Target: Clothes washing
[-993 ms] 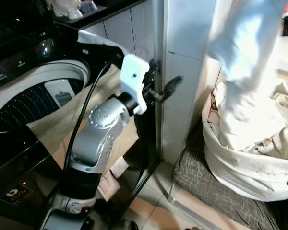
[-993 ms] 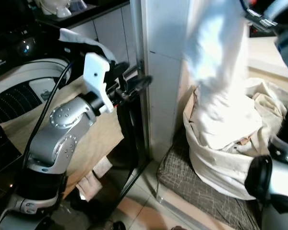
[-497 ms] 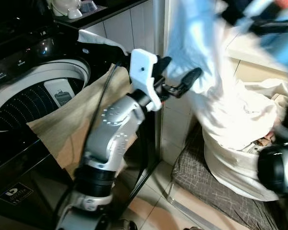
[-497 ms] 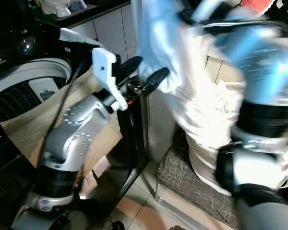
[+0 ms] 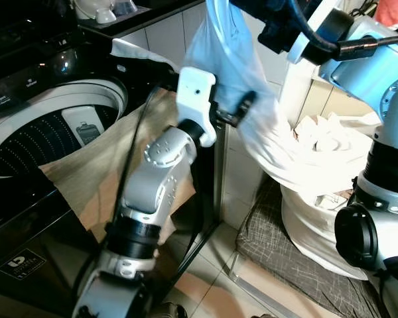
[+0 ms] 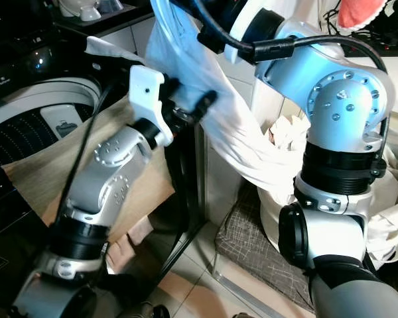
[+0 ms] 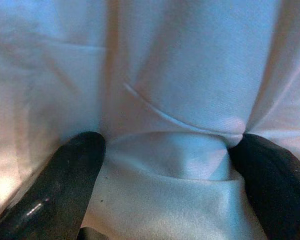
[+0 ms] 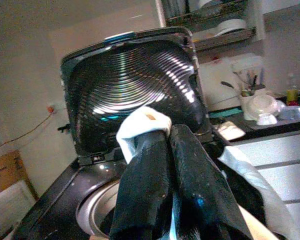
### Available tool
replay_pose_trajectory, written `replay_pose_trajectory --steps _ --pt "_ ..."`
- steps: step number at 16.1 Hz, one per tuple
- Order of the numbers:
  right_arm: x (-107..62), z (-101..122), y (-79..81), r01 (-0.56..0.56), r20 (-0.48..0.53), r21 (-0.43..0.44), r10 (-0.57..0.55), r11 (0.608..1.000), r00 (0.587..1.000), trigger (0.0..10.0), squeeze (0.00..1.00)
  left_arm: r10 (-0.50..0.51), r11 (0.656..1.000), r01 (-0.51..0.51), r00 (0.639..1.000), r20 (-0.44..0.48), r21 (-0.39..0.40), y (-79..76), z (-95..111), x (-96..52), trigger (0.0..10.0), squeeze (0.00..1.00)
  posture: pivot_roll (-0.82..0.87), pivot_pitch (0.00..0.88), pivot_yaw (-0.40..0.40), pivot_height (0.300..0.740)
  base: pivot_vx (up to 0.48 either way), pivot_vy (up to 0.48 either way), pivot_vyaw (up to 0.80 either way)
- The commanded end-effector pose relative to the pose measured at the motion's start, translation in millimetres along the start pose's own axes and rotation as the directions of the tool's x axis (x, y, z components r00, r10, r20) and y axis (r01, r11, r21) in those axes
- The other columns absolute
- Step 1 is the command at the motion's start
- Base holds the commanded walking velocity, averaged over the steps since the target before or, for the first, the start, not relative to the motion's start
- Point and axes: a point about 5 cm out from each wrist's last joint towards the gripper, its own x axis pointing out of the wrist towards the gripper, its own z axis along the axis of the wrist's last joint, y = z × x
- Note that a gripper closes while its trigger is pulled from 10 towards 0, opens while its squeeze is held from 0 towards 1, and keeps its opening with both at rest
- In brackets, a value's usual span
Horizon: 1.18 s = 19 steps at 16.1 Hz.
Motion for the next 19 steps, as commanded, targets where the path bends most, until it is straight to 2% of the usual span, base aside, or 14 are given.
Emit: replay_pose_trajectory --steps 1,2,3,5,11,19 --pt "-4.2 11.8 4.2 -0.011 0.038 -0.02 0.011 1.0 0.999 0.0 0.0 0.079 0.997 -0.079 0.997 -0.021 0.025 13.3 -4.2 -1.2 0.0 0.0 -0.09 0.0 0.06 0.74 0.0 0.0 0.0" --pt "-4.8 12.4 3.6 -0.007 0.039 -0.018 0.008 1.0 0.999 0.0 0.0 0.084 0.996 -0.084 0.996 -0.018 0.021 14.3 -3.9 -1.2 0.0 0.0 -0.09 0.0 0.061 0.74 0.0 0.0 0.0" --pt "-7.8 14.2 0.8 0.013 0.046 -0.019 -0.012 1.0 0.999 0.0 0.0 0.121 0.992 -0.121 0.993 -0.003 -0.017 20.3 -1.9 -1.1 0.0 0.0 -0.09 0.0 0.064 0.74 0.0 0.0 0.0" --pt "-9.4 14.7 -1.0 0.026 0.049 -0.021 -0.025 0.999 0.998 0.0 0.0 0.121 0.991 -0.12 0.993 0.014 -0.052 21.4 0.0 -0.6 0.0 0.0 -0.09 0.0 0.067 0.74 0.0 0.0 0.0" --pt "-14.6 10.3 -5.4 0.06 0.039 -0.023 -0.059 0.998 0.998 0.0 0.0 0.106 0.991 -0.103 0.994 0.033 -0.088 21.3 4.1 0.5 0.0 0.0 -0.09 0.0 0.074 0.74 0.0 0.0 0.0" --pt "-19.1 6.6 -6.9 0.104 0.045 -0.022 -0.102 0.994 0.994 0.0 0.0 0.114 0.992 -0.11 0.992 0.061 -0.065 26.9 14.0 2.4 0.0 0.0 -0.09 0.0 0.085 0.74 0.0 0.0 0.0"
